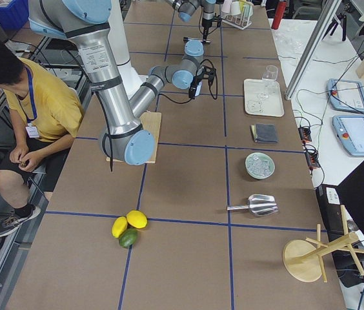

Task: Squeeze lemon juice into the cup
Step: 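Grasp the steel muddler upright with the left gripper and lift it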

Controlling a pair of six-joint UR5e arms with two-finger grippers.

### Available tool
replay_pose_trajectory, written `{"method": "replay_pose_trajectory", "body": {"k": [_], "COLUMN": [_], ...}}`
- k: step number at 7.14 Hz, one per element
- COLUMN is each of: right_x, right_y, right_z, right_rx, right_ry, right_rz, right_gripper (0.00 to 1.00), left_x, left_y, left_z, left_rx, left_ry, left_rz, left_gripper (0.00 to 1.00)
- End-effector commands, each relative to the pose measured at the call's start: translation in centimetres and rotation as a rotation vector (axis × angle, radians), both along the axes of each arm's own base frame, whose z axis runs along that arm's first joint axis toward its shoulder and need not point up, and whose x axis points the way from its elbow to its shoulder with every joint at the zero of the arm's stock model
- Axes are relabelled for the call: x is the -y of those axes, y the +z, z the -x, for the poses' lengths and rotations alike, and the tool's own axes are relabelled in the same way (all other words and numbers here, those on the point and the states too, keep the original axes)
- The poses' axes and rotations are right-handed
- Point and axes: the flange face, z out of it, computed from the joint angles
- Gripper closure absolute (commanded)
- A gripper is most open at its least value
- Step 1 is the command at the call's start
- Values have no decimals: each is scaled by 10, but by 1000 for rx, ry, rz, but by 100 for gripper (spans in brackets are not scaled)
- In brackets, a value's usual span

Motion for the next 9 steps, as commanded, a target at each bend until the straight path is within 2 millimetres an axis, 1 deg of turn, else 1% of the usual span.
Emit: {"method": "replay_pose_trajectory", "body": {"k": [1, 2, 3, 4, 5, 6, 7, 8, 9], "right_x": [-2, -4, -9, -11, -15, -20, -12, -5, -5], "right_y": [-7, -8, -4, 0, 6, 19, 30, 47, 71], "right_z": [-5, -12, -21, -37, -59, -85, -117, -141, -163], "right_rx": [14, 16, 18, 19, 21, 4, -2, 0, 2], "right_ry": [-2, 11, 11, 24, 42, 80, 121, 143, 139], "right_rz": [-6, -16, -17, -19, -21, -23, -23, -35, -50], "right_gripper": [0, 0, 0, 0, 0, 0, 0, 0, 0], "left_x": [-8, -13, -19, 4, 14, -8, -31, -38, -38], "left_y": [-77, -134, -205, -261, -309, -369, -406, -428, -454], "left_z": [8, 15, 20, 12, 1, -17, -57, -69, -66], "left_rx": [-77, -123, -194, -210, -210, -163, -128, -157, -305], "left_ry": [8, 2, -8, -60, -70, -124, -147, -164, -274], "left_rz": [-127, -193, -321, -422, -433, -528, -612, -645, -635], "left_gripper": [100, 100, 100, 100, 100, 100, 100, 100, 100]}}
